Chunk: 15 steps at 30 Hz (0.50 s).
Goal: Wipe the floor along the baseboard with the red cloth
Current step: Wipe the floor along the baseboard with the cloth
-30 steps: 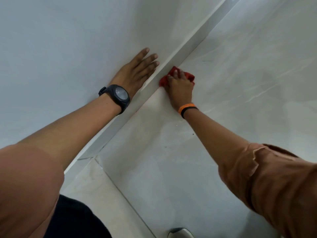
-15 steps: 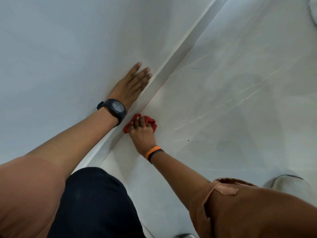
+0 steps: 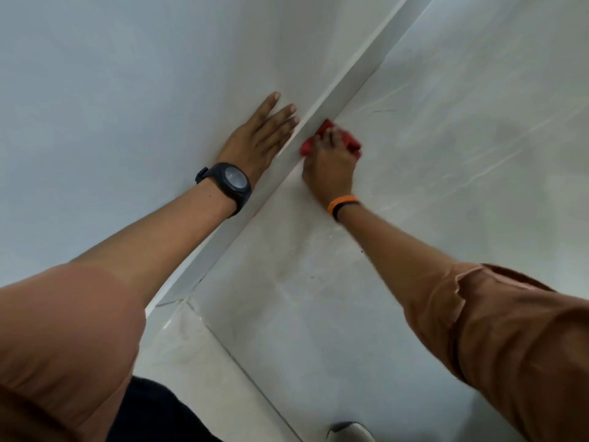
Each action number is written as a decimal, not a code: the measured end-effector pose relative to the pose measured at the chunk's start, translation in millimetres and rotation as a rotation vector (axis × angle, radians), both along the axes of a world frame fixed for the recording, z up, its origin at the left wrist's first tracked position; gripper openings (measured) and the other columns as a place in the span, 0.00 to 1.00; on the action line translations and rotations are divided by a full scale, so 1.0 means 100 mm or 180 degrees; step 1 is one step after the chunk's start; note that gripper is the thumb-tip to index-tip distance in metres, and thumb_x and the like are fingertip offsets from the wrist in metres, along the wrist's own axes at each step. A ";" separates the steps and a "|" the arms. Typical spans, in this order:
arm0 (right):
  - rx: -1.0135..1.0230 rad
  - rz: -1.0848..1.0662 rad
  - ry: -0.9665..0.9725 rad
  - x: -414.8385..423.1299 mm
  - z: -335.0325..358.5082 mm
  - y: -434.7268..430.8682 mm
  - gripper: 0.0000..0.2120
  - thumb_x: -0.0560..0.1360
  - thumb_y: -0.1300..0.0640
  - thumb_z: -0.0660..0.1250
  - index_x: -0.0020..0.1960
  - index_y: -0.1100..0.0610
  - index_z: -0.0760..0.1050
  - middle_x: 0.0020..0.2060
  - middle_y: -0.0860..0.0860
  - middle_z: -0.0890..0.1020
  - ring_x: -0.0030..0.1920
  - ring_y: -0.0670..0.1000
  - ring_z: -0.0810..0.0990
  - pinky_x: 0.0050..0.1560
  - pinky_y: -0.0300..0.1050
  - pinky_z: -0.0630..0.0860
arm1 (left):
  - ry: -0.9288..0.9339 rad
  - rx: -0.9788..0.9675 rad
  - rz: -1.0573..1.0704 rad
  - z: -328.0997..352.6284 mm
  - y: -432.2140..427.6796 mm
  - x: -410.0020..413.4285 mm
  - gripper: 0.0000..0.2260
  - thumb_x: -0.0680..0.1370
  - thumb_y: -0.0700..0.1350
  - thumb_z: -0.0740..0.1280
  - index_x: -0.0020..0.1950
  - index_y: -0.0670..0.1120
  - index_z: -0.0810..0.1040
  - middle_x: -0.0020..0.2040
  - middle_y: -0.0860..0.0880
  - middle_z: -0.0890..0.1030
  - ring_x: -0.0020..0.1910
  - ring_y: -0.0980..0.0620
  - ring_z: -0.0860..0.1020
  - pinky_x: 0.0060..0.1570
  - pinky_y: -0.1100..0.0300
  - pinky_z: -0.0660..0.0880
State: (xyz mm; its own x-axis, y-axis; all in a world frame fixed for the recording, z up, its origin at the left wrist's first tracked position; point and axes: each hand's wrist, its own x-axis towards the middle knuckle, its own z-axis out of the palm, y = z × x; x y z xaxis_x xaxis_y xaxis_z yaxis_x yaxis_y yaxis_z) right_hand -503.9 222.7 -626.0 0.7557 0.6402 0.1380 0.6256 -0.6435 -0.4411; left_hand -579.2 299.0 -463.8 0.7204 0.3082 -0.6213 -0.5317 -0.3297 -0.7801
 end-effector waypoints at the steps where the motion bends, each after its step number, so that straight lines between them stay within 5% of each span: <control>1: 0.0082 0.0103 -0.0094 -0.22 -0.02 -0.01 0.19 0.67 0.59 0.60 0.53 0.63 0.83 0.57 0.63 0.83 0.61 0.61 0.81 0.50 0.58 0.80 | -0.0001 -0.0009 0.0023 0.00 0.00 0.01 0.37 0.84 0.56 0.51 0.82 0.39 0.35 0.81 0.41 0.34 0.80 0.38 0.35 0.77 0.34 0.38; 4: 0.0131 0.0619 -0.0087 -1.25 -0.09 -0.08 0.25 0.68 0.58 0.54 0.56 0.61 0.83 0.60 0.65 0.81 0.63 0.63 0.79 0.52 0.64 0.79 | 0.0033 -0.0077 0.0036 0.04 0.00 0.03 0.40 0.83 0.59 0.53 0.82 0.38 0.35 0.81 0.41 0.34 0.80 0.38 0.35 0.77 0.35 0.38; 9: -0.0777 0.1723 0.0036 -2.25 -0.02 -0.12 0.23 0.76 0.57 0.63 0.70 0.62 0.72 0.67 0.65 0.76 0.72 0.64 0.69 0.54 0.62 0.80 | 0.0095 0.0058 -0.0042 0.02 0.02 0.03 0.46 0.80 0.66 0.56 0.82 0.39 0.35 0.81 0.40 0.35 0.81 0.38 0.36 0.77 0.35 0.39; 12: -0.0264 0.1893 -0.0011 -1.99 -0.10 -0.16 0.16 0.74 0.58 0.69 0.61 0.59 0.81 0.59 0.61 0.82 0.66 0.61 0.77 0.49 0.57 0.81 | 0.0033 0.0021 -0.0009 0.03 0.00 0.01 0.47 0.80 0.66 0.56 0.82 0.39 0.35 0.81 0.40 0.35 0.80 0.38 0.36 0.77 0.34 0.38; 15: 0.0606 0.1105 0.0048 -1.15 -0.09 -0.16 0.09 0.77 0.56 0.65 0.50 0.55 0.84 0.47 0.55 0.84 0.49 0.54 0.81 0.45 0.49 0.79 | 0.0100 0.0038 -0.0004 0.02 0.03 0.02 0.43 0.82 0.63 0.53 0.82 0.39 0.36 0.82 0.40 0.35 0.80 0.37 0.36 0.76 0.33 0.38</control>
